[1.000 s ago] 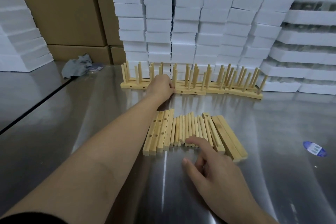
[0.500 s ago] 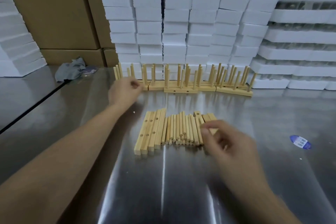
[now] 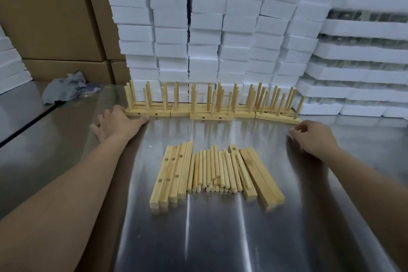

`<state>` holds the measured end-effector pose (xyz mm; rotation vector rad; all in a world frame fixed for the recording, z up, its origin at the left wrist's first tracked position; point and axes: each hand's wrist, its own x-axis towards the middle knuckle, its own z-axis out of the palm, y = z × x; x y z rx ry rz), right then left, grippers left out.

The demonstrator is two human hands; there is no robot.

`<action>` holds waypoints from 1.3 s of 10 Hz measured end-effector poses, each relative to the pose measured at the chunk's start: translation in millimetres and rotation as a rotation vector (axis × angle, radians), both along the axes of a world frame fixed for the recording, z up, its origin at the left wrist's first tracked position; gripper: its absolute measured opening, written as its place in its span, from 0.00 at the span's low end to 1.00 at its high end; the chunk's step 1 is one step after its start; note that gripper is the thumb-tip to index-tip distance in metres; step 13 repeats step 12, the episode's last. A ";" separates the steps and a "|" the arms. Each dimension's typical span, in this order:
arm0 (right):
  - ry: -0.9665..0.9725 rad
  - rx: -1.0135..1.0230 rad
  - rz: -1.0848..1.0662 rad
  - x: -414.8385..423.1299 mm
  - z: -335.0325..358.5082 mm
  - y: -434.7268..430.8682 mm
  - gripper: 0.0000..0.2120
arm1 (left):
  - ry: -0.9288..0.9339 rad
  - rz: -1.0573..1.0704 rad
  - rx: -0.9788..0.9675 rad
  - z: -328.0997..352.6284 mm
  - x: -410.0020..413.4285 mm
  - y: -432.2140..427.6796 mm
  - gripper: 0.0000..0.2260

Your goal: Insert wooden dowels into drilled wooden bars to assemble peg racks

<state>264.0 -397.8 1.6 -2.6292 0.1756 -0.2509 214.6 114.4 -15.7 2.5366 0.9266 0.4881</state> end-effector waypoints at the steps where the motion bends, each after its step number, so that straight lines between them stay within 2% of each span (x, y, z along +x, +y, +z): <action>1: -0.012 -0.022 0.018 20.2 -4.6 -1.2 0.14 | 0.035 0.016 0.022 1.2 1.7 -3.1 0.45; 3: -0.040 -0.064 0.051 36.9 -7.3 -0.3 0.16 | 0.056 0.029 0.032 4.1 3.8 -7.7 0.44; 4: -0.095 0.011 -0.039 41.0 -9.9 -5.5 0.16 | 0.063 0.037 0.038 4.9 3.2 -9.5 0.47; 5: -0.058 0.038 -0.100 50.0 -9.9 -11.1 0.34 | 0.084 0.030 0.045 6.6 3.1 -10.9 0.50; 6: 0.055 -0.042 -0.090 58.2 -6.1 -9.5 0.46 | 0.086 0.020 0.050 6.6 2.9 -11.5 0.50; 7: 0.064 -0.085 -0.086 65.2 -6.7 -1.3 0.51 | 0.077 0.023 0.048 5.9 3.2 -11.0 0.50; 10: 0.031 -0.063 -0.113 59.2 -10.1 9.3 0.50 | 0.082 0.030 0.049 7.4 2.0 -13.3 0.49; 11: 0.063 0.058 -0.101 54.1 -9.2 2.8 0.49 | 0.058 0.035 0.009 10.7 2.8 -12.8 0.48; 12: 0.016 0.368 -0.098 39.6 -7.1 2.0 0.46 | -0.078 0.049 -0.078 12.0 -0.9 -11.9 0.41; 13: 0.016 0.368 -0.098 39.6 -7.1 2.0 0.46 | -0.078 0.049 -0.078 12.0 -0.9 -11.9 0.41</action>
